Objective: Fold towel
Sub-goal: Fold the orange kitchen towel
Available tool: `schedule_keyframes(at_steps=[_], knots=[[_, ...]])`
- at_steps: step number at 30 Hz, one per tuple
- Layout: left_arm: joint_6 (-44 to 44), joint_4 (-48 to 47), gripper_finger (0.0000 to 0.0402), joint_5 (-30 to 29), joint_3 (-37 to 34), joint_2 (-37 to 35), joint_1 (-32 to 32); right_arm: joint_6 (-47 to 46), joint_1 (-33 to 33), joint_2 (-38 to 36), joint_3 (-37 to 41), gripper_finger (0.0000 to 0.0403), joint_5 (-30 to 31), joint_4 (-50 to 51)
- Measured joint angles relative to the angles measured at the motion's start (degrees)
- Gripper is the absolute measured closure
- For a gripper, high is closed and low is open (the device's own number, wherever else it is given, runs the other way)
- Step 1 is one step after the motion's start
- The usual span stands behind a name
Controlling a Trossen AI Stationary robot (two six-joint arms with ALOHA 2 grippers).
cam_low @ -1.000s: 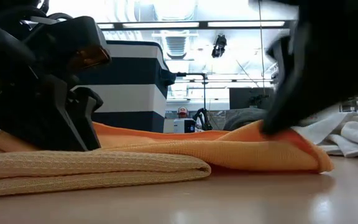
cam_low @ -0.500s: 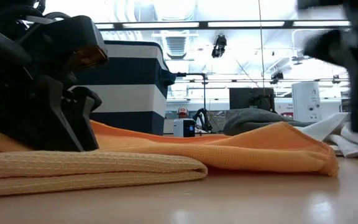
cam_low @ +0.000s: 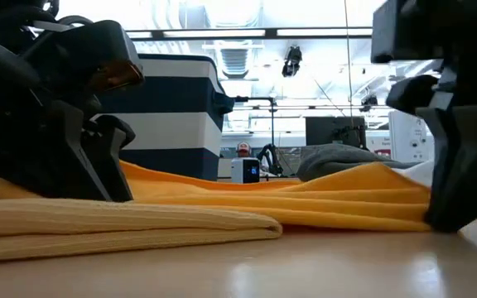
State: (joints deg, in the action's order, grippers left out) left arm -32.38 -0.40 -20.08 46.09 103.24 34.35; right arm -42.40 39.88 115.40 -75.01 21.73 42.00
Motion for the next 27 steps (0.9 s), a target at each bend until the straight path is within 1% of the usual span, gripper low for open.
schedule_keyframes(at_steps=[3, 4, 6, 8, 12, 15, 19, 21, 25, 27], knots=[[0.09, -0.29, 0.0231, -0.1, -0.02, 0.0, 0.11, -2.0, 0.83, -1.73, 0.08, 0.04, -2.33, 8.03], [0.09, -0.31, 0.0232, -0.04, -0.02, 0.0, 0.11, -2.13, 1.16, -2.32, 0.04, 0.0401, -2.61, 8.17], [0.09, -0.33, 0.0236, -0.07, -0.02, 0.0, 0.13, -1.9, 1.37, -3.75, -0.6, 0.0402, -2.66, 7.11], [0.11, -0.35, 0.0238, -0.07, -0.02, 0.0, 0.13, -0.28, 1.46, -4.94, -0.78, 0.0401, -0.82, 6.13], [0.11, -0.37, 0.0237, -0.07, 0.0, 0.0, 0.12, 3.55, 1.24, -4.52, -0.58, 0.0402, 3.17, -0.11], [0.09, -0.37, 0.0231, -0.03, 0.0, 0.0, 0.11, 6.04, 0.24, -3.39, 0.16, 0.0402, 4.01, -4.42], [-0.04, -0.37, 0.0228, 0.02, 0.0, 0.0, 0.16, 5.9, -0.95, -0.94, 0.99, 0.0402, 2.1, -1.53], [-0.24, -0.35, 0.0231, -0.04, 0.0, 0.0, 0.19, 4.8, -0.9, -0.99, 0.76, 0.0402, -0.02, 1.71], [-0.3, -0.44, 0.0238, -0.16, 0.0, 0.0, 0.39, 0.9, -0.5, -1.95, 0.67, 0.0402, -2.05, 11.86], [-0.3, -0.46, 0.024, -0.18, 0.0, 0.0, 0.44, -0.14, 0.01, -3.18, 0.4, 0.0403, -2.13, 12.31]])
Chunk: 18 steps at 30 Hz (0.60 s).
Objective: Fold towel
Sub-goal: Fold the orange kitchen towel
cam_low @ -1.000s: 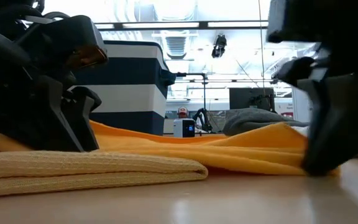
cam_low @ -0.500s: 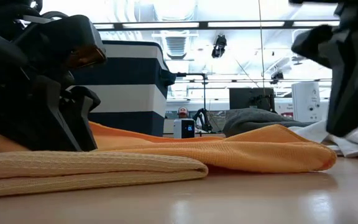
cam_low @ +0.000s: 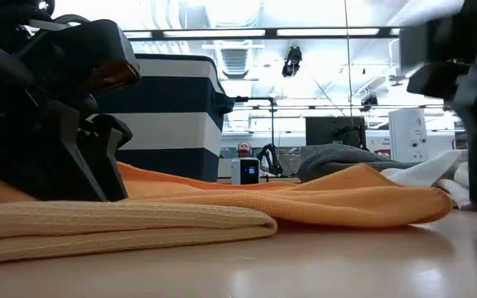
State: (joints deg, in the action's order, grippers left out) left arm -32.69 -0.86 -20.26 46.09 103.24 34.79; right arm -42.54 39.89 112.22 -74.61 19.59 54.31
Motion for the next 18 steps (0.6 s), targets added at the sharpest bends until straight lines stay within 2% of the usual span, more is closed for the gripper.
schedule_keyframes(at_steps=[4, 10, 13, 18], knots=[[-0.02, 0.0, 0.0236, -0.06, 0.0, 0.0, 0.02, 0.84, 0.71, -1.59, -0.41, 0.0403, 3.65, -3.8], [0.06, 0.02, 0.0224, -0.09, 0.0, 0.0, 0.07, 6.26, 0.43, 0.06, 0.12, 0.0403, 7.6, -18.0], [0.22, 0.02, 0.0226, -0.12, 0.0, 0.0, 0.15, 6.53, -0.49, 2.46, 0.38, 0.0403, 6.99, -18.3], [-0.02, 0.01, 0.0233, -0.26, 0.0, 0.0, 0.35, 4.67, -0.05, 3.07, 0.09, 0.0403, 0.66, -13.82]])
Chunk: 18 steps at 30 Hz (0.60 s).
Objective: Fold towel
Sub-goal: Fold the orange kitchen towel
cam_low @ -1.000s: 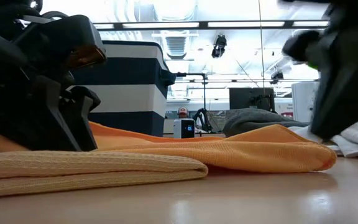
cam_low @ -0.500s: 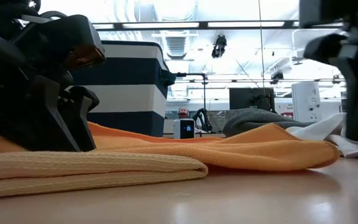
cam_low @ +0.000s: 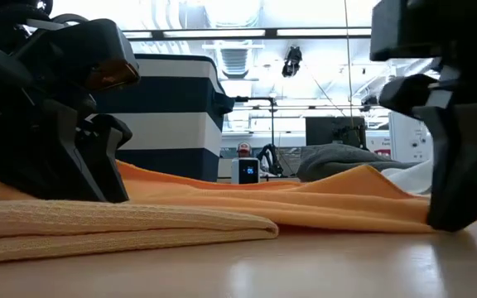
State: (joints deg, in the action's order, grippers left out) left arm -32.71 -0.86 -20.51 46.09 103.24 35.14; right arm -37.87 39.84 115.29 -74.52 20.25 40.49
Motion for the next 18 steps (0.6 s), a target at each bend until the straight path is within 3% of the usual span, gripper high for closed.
schedule_keyframes(at_steps=[4, 8, 14, 18], knots=[[-0.11, -0.11, 0.0234, 0.0, 0.0, 0.0, 0.11, -3.74, 1.85, -2.76, 0.67, 0.0403, -1.78, 8.51], [0.11, -0.12, 0.0227, 0.05, 0.0, -0.02, 0.11, -6.65, 2.37, -4.9, 1.41, 0.0403, 0.89, 8.47], [0.63, -0.12, 0.0222, 0.11, -0.02, -0.15, 0.17, -5.21, 1.41, -4.09, 7.12, 0.0403, 0.8, -4.9], [0.93, -0.18, 0.0226, 0.13, -0.07, -0.51, 0.19, -4.33, -0.29, -4.27, 7.66, 0.0403, 0.55, -7.21]])
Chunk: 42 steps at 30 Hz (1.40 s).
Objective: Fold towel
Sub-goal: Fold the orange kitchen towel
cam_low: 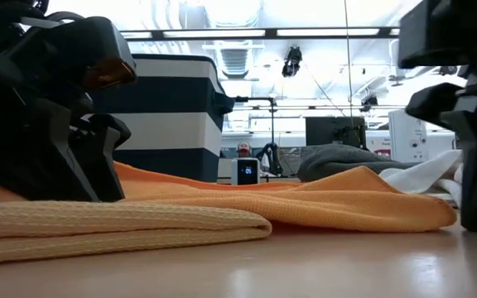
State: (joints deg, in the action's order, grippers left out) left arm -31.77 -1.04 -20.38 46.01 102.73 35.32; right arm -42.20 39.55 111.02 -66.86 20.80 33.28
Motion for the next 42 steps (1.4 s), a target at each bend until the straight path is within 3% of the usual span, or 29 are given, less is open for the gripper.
schedule_keyframes(at_steps=[7, 15, 21, 28, 34, 42], knots=[[1.21, -0.3, 0.0222, -0.31, -0.04, -1.31, -0.12, 12.86, -4.56, -0.86, -5.54, 0.0403, 3.26, -3.04], [1.22, -1.57, 0.021, -0.5, -0.21, -3.12, -0.22, 29.74, -9.61, -0.8, -9.76, 0.0403, 2.75, -13.24], [-0.38, -2.91, 0.0213, -0.73, -0.14, -3.29, -0.14, 25.74, -11.15, -0.94, -9.88, 0.0403, 0.28, -5.61], [-0.39, -3.02, 0.0209, -0.92, 0.03, -3.36, -0.1, 12.26, -11.92, -3.09, -6.2, 0.0403, 8.1, 13.08], [1.88, -5.1, 0.0198, -0.95, 2.33, -3.41, -0.1, 17.01, -15.11, -4.16, -0.25, 0.0403, 6.73, 4.18], [7.19, -15.24, 0.0185, -1.83, 11.06, -3.5, -0.1, 28.66, -23.86, -4.1, 6.6, 0.0403, 4.26, -9.17]])
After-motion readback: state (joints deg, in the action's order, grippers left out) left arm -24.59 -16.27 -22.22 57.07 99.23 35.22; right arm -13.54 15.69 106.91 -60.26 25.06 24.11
